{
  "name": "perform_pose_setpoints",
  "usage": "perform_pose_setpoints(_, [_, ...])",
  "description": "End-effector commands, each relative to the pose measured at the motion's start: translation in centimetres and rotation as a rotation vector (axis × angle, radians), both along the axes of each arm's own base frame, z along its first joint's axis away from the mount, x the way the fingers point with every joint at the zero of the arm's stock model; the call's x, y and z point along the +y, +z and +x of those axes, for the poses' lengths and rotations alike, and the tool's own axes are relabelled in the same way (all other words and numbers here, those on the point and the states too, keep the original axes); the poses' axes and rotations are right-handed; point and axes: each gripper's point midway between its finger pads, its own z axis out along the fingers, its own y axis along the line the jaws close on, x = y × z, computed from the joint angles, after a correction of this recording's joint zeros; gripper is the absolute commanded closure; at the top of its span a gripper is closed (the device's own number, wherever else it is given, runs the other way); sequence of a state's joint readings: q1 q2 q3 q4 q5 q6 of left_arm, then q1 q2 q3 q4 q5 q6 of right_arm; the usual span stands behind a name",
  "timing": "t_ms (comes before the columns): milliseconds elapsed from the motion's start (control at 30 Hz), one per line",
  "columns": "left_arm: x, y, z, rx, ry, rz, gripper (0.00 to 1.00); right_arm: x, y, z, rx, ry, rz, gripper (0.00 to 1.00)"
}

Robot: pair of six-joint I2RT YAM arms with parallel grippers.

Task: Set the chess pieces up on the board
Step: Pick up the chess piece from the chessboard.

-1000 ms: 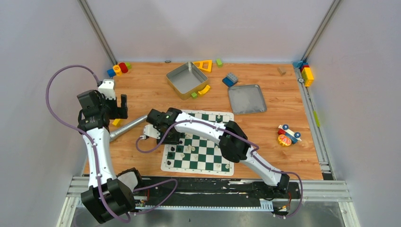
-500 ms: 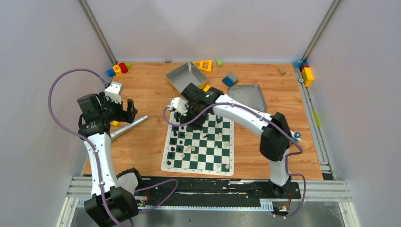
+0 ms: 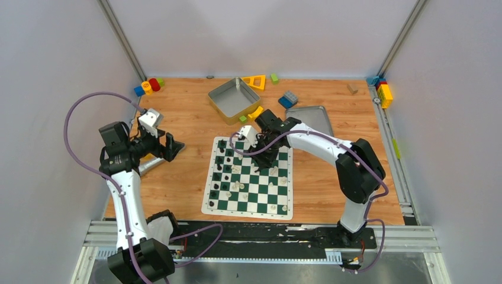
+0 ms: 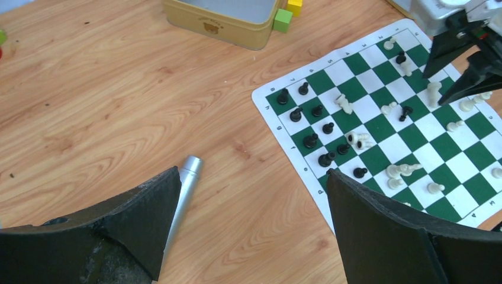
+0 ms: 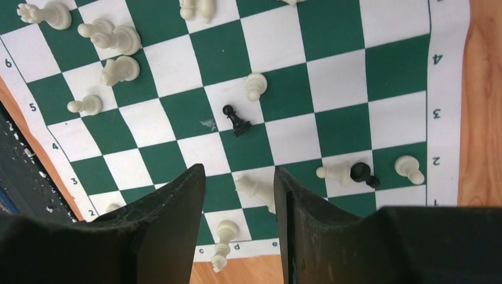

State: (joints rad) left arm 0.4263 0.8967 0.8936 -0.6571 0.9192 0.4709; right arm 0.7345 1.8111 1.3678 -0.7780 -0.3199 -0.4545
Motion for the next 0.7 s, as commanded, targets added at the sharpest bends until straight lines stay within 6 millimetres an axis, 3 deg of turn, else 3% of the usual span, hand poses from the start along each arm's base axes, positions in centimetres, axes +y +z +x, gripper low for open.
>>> perform_pose_setpoints(0, [-0.9,0.5,-0.2,-0.037,-0.054,-0.025,0.01,2.3,-0.6,1.1,-0.042,0.053,0.091,0.53])
perform_pose_setpoints(667, [-0.7,-0.3,-0.2,-0.042,-0.059,0.0,0.01,2.3,-4.7,0.9,-0.033,0.144,0.029,0.62])
